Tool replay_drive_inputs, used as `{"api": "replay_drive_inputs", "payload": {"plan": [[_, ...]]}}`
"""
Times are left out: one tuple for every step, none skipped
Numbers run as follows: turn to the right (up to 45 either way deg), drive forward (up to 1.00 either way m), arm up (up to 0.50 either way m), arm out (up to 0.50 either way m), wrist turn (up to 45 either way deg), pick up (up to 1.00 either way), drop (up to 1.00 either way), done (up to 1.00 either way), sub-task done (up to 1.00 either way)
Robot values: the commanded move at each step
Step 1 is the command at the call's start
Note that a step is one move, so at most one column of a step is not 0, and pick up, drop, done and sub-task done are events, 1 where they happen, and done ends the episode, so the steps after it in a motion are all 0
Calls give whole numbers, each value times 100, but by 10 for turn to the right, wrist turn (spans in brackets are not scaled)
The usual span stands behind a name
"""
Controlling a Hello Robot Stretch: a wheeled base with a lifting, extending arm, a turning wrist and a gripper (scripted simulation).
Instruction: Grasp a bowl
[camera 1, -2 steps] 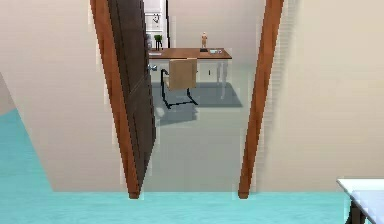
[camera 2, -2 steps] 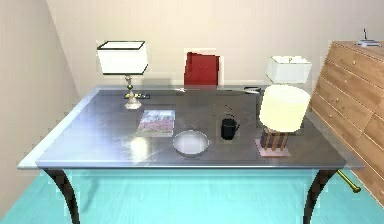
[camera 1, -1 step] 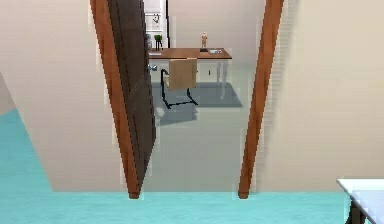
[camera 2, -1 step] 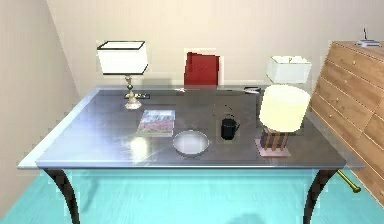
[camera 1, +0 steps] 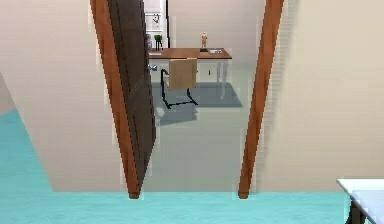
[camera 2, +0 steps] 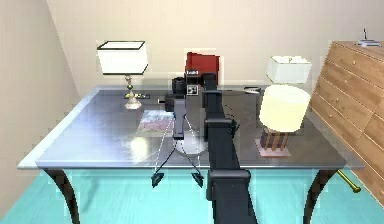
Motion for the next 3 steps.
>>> {"api": "replay_drive_inputs", "payload": {"plan": [[0, 0, 0, 0, 450, 0, 0, 0, 0], [0, 0, 0, 0, 450, 0, 0, 0, 0], [0, 0, 0, 0, 450, 0, 0, 0, 0]]}}
